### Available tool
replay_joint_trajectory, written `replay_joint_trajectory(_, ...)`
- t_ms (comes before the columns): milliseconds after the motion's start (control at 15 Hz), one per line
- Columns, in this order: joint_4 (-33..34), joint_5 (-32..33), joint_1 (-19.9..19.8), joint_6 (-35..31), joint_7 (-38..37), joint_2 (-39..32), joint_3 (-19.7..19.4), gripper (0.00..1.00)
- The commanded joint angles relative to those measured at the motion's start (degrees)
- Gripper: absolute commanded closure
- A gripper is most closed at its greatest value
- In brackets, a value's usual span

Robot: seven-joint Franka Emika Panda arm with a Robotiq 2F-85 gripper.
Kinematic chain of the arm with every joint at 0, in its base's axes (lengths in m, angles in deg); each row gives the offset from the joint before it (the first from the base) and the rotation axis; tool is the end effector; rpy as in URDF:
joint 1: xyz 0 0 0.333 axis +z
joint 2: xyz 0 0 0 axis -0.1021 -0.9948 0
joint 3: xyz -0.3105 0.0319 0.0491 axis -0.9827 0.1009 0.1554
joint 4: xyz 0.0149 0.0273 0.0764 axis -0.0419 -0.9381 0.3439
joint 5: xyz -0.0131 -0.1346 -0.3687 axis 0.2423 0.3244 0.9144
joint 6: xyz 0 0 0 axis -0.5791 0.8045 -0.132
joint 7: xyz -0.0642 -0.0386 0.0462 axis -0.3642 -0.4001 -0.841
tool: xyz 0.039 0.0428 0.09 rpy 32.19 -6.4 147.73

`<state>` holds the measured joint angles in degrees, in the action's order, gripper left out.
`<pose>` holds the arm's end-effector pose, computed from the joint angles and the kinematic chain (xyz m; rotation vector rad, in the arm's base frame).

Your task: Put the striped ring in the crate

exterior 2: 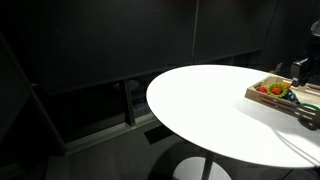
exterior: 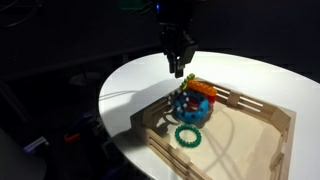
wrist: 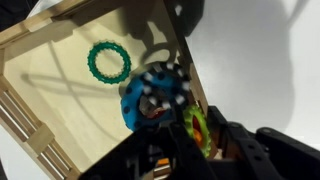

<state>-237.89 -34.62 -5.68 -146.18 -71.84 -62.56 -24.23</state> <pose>0.3954 -0.1087 0.3561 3.0546 -0.5360 0.1022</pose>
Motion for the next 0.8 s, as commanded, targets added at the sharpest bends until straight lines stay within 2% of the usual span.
replay_joint_trajectory(0, 0.85, 1.31, -0.46, 2.12, -2.25, 0.70, -0.15, 0.37)
replay_joint_trajectory(333, -0.07, -0.47, 1.22, 3.94, 1.88, 1.39, -0.91, 0.01)
replay_joint_trajectory(733, 0.08, -2.83, 3.62, 8.03, 8.81, 1.82, -2.30, 0.00)
